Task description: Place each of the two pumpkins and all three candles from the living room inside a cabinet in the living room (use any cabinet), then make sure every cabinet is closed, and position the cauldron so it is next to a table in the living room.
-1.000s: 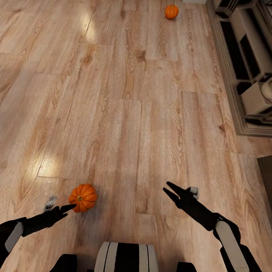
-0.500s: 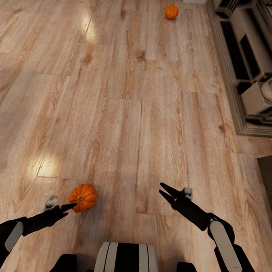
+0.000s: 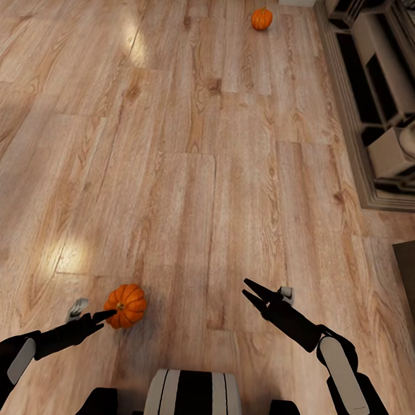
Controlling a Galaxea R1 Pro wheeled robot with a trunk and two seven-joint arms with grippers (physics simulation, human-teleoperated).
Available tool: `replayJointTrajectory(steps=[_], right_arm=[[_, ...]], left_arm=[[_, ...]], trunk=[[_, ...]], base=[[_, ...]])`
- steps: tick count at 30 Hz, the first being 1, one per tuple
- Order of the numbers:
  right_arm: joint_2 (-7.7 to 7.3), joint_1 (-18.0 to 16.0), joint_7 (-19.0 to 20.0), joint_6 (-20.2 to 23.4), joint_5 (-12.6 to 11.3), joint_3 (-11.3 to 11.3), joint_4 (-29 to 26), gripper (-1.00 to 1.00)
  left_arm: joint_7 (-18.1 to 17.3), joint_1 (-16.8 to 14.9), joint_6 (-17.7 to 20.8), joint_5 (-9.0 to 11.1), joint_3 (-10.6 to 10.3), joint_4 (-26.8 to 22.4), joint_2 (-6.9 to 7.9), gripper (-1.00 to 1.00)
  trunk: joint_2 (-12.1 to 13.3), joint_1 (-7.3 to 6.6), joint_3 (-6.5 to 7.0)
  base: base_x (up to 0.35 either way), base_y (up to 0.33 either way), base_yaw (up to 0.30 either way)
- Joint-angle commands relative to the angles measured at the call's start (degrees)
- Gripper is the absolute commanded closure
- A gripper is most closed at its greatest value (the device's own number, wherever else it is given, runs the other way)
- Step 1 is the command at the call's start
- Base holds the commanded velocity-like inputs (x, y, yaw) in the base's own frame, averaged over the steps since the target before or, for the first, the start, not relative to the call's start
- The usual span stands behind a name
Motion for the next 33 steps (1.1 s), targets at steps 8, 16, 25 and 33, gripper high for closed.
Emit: replayJointTrajectory(steps=[8,16,25,33], right_arm=[[0.00,0.00,0.03,0.07,0.00,0.02,0.00,-1.00],[0.00,0.00,0.07,0.09,0.00,0.04,0.00,-1.00],[0.00,0.00,0.03,0.09,0.00,0.05,0.00,-1.00],[0.09,0.00,0.00,0.09,0.00,0.05,0.00,-1.00]], left_arm=[[0.00,0.00,-0.02,0.00,0.01,0.01,0.00,-1.00],[0.00,0.00,-0.02,0.00,0.01,0.00,0.00,-1.00],[0.00,0.00,-0.02,0.00,0.03,0.00,0.00,-1.00],[0.00,0.00,-0.02,0.00,0.03,0.01,0.00,-1.00]], trunk=[[0.00,0.00,0.00],[0.00,0.00,0.00],[0.00,0.00,0.00],[0.00,0.00,0.00]], base=[[0.016,-0.002,0.000],[0.013,0.000,0.000],[0.183,0.112,0.000],[0.026,0.011,0.000]])
